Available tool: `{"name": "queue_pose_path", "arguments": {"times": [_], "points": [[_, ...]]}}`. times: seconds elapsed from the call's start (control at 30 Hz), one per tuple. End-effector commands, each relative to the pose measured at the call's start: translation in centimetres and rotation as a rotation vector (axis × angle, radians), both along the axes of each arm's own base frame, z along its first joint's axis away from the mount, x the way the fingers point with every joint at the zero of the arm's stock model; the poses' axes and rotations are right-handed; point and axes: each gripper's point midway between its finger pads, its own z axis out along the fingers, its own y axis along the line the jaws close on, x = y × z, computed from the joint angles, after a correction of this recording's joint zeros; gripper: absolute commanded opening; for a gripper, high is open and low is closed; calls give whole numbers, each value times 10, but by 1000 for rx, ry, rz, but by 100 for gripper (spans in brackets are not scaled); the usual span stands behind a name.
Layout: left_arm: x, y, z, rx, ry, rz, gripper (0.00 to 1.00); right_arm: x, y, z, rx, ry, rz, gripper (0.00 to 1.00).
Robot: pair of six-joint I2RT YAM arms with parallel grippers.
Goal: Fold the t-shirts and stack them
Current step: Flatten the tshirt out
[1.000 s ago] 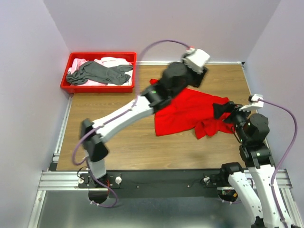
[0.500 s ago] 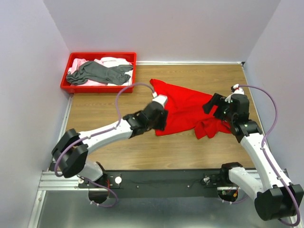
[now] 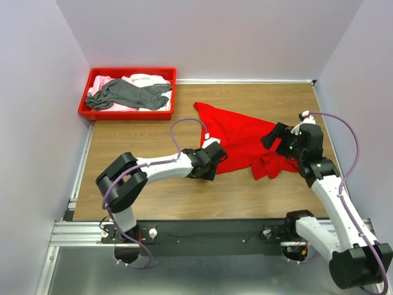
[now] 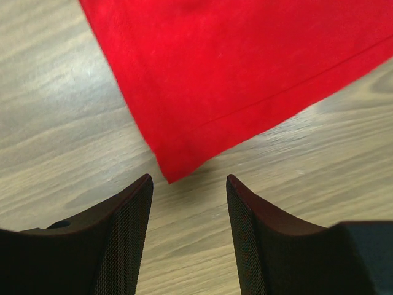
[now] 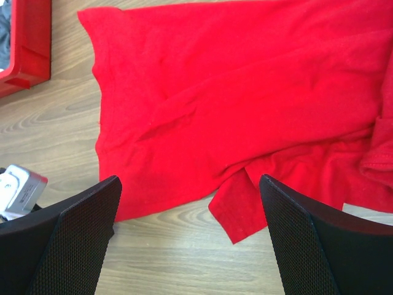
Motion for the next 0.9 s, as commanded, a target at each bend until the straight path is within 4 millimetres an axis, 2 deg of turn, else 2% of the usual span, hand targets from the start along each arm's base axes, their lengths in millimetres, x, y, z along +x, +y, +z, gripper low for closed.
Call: {"name": "queue_pose_path", "arguments": {"times": [0.0,0.17,0.4,0.57,0.7,0.87], "points": [[8,4,2,22,-20,58,59,-9,7,-13,12,39,41,100],[16,8,-3,28,-26,92,59,-11,7,-17,5,47,50,100],[26,2,4,-71,-8,143,59,-14,6,-24,-8,55,53,100],[34,6,-3,-50,-2,176,59,-14,6,-27,-9,61,58,100],[28,11,-15,-19,29,179,57,-15,7,-25,-9,51,62,100],[17,14,-20,-20,70,175,53,-15,7,-22,-5,39,64,100]]}}
